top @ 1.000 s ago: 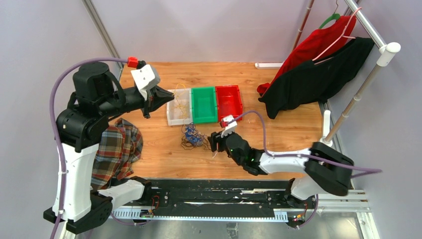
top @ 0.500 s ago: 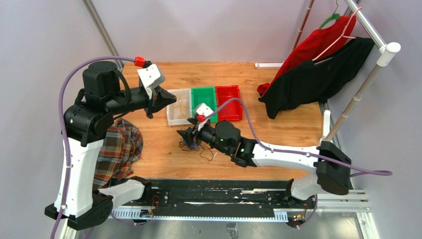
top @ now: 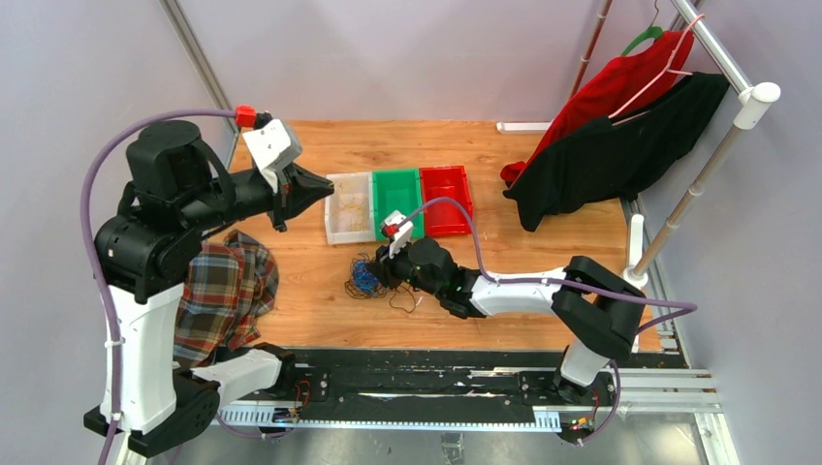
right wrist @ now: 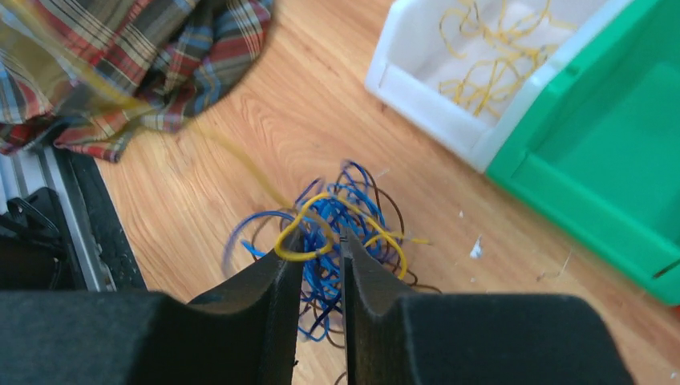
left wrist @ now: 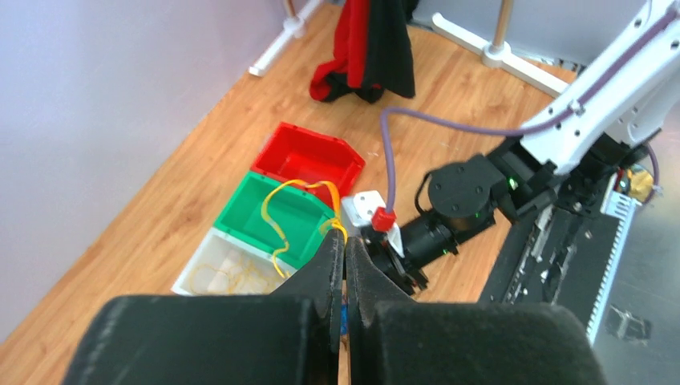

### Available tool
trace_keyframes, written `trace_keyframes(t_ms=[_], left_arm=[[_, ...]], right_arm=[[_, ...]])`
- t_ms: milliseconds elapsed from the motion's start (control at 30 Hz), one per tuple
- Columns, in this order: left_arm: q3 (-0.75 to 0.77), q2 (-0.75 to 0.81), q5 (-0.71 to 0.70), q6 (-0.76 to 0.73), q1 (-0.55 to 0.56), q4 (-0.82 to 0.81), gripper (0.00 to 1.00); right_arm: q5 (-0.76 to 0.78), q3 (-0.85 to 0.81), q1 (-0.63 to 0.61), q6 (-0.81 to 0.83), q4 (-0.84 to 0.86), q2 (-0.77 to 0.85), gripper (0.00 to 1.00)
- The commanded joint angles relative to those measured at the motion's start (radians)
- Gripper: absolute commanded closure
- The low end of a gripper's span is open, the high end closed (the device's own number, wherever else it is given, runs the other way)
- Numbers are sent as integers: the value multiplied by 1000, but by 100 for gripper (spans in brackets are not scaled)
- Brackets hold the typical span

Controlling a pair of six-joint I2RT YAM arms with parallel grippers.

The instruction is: Untangle the cables

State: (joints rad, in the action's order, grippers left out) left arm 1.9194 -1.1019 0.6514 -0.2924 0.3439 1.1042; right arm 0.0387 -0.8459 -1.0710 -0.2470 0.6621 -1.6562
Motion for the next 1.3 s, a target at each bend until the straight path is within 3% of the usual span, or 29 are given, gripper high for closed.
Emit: trace_keyframes(t_ms=[0, 267, 467, 700, 833, 967, 1100, 1267], left_arm=[[123, -8, -35, 44, 6, -43, 100], [338, -56, -66, 72, 6, -44, 100], [339, -53, -144, 70, 6, -97, 100], [132, 0, -206, 20, 6, -170, 100], [-225, 95, -347, 29, 5, -388, 99], [-437, 99, -416, -12, 5, -492, 100], [-543, 43, -443, -69, 6, -539, 100], [-541, -66, -487, -107, 6, -559, 100]], right_arm=[[40, 68, 8, -61, 34, -43, 78], [87, 184, 11, -105, 96, -103, 74], [114, 249, 13, -112, 113, -71, 73], [159, 280, 13, -97, 27, 97, 72], [133, 285, 51, -120, -33, 175, 70], [136, 289, 68, -106, -78, 243, 67], [169, 283, 69, -83, -122, 291, 62], [177, 284, 69, -84, -138, 326, 61]])
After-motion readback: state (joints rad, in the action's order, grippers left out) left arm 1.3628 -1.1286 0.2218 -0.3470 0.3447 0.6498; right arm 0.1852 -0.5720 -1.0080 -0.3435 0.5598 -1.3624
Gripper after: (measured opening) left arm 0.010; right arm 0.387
